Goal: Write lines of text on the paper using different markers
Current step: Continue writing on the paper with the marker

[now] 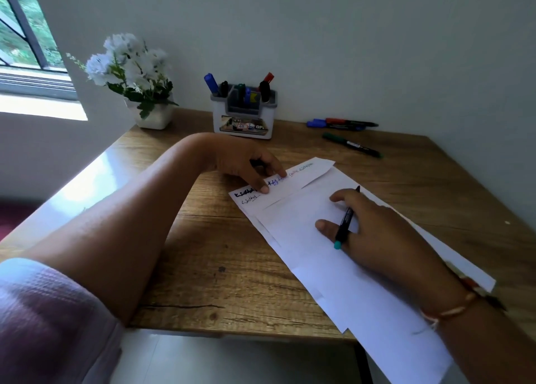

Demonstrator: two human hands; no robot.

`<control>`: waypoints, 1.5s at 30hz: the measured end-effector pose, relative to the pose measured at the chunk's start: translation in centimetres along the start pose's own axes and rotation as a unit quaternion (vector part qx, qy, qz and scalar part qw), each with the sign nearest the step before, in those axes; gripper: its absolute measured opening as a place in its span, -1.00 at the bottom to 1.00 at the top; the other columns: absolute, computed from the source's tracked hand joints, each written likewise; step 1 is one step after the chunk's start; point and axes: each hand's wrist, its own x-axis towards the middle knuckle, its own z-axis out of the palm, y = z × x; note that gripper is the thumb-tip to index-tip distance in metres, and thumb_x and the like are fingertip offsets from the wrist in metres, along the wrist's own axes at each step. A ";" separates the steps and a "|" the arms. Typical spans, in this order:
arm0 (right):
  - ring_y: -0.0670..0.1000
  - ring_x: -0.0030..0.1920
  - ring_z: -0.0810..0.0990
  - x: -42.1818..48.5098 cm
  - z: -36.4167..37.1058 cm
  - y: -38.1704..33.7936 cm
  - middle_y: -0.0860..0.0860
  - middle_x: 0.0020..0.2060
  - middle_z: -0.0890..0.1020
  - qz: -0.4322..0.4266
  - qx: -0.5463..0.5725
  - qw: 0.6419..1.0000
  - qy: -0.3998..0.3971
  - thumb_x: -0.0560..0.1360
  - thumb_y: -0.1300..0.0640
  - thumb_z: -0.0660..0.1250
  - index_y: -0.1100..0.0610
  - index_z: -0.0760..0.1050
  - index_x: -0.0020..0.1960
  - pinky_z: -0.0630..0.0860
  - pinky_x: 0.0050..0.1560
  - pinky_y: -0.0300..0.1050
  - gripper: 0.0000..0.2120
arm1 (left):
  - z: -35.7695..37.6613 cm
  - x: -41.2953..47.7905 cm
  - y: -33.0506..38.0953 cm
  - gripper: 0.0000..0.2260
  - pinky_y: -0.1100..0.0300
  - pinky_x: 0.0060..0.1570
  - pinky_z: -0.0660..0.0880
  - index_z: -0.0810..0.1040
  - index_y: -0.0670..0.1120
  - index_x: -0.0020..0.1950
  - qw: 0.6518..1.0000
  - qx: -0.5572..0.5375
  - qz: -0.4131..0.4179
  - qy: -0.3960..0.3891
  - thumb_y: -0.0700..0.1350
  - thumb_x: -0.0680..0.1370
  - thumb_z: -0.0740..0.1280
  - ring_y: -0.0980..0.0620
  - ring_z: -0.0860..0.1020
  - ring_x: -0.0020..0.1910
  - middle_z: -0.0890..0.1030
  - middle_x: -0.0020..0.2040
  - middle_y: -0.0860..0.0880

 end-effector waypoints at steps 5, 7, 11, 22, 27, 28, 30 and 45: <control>0.12 0.46 0.38 -0.3 0.1 -0.6 -0.04 0.50 0.38 -0.001 -0.002 1.000 -0.009 0.47 -0.37 0.25 -0.20 0.26 0.43 0.35 0.45 0.17 -0.41 | 0.0 0.1 -0.1 -0.63 0.23 0.22 0.24 0.51 0.33 0.23 1.000 0.018 0.001 0.002 0.00 0.50 0.47 0.27 0.44 0.10 0.38 0.12 0.46; 0.12 0.47 0.37 -0.3 0.3 -0.6 -0.05 0.51 0.37 -0.011 -0.008 1.000 -0.012 0.48 -0.37 0.24 -0.20 0.26 0.42 0.35 0.45 0.15 -0.42 | 0.0 0.1 -0.1 -0.61 0.15 0.30 0.19 0.50 0.32 0.25 1.000 0.025 0.002 0.002 0.01 0.50 0.47 0.18 0.36 0.22 0.37 0.15 0.43; 0.12 0.43 0.41 -0.3 0.5 -1.0 -0.05 0.50 0.39 -0.016 -0.011 1.000 -0.006 0.47 -0.37 0.24 -0.20 0.27 0.42 0.41 0.40 0.14 -0.42 | 0.0 0.0 -0.2 -0.59 0.07 0.37 0.18 0.52 0.29 0.29 1.000 0.017 0.004 0.005 -0.01 0.49 0.48 0.13 0.29 0.30 0.38 0.22 0.32; 0.13 0.35 0.47 0.4 0.7 -1.1 0.00 0.43 0.45 -0.020 -0.010 1.000 0.019 0.52 -0.28 0.27 -0.09 0.31 0.42 0.46 0.35 0.13 -0.46 | 0.1 0.0 -0.1 -0.60 0.11 0.35 0.22 0.53 0.28 0.27 1.000 0.003 0.000 0.003 -0.02 0.49 0.48 0.09 0.31 0.29 0.35 0.32 0.23; 0.15 0.38 0.44 1.0 1.0 -1.3 0.03 0.42 0.45 -0.018 -0.021 0.999 0.020 0.53 -0.29 0.24 -0.08 0.31 0.40 0.40 0.40 0.14 -0.48 | 0.1 0.0 -0.2 -0.60 0.08 0.37 0.22 0.53 0.28 0.26 1.000 0.004 0.000 0.003 -0.03 0.49 0.49 0.10 0.33 0.26 0.37 0.21 0.31; 0.16 0.39 0.43 1.2 1.1 -1.3 0.03 0.43 0.44 -0.019 -0.025 0.999 0.019 0.53 -0.30 0.23 -0.09 0.31 0.39 0.38 0.42 0.15 -0.49 | 0.1 0.0 -0.2 -0.60 0.07 0.37 0.22 0.53 0.28 0.27 1.000 0.006 0.000 0.003 -0.03 0.49 0.49 0.10 0.33 0.26 0.38 0.19 0.32; 0.16 0.40 0.42 1.6 1.2 -1.5 0.03 0.44 0.43 -0.019 -0.031 0.999 0.016 0.53 -0.31 0.22 -0.10 0.31 0.39 0.37 0.42 0.15 -0.49 | 0.1 0.1 -0.2 -0.60 0.06 0.38 0.22 0.53 0.27 0.27 1.000 0.008 0.001 0.003 -0.02 0.49 0.49 0.09 0.33 0.28 0.39 0.22 0.31; -0.04 0.00 0.57 2.7 0.6 -2.0 0.02 0.18 0.61 -0.070 -0.047 0.993 0.086 0.55 -0.26 0.25 -0.10 0.36 0.33 0.52 -0.13 -0.17 -0.57 | 0.1 0.0 0.0 -0.60 0.09 0.34 0.20 0.54 0.24 0.28 1.000 0.001 -0.002 -0.003 -0.03 0.48 0.50 0.10 0.30 0.30 0.37 0.30 0.24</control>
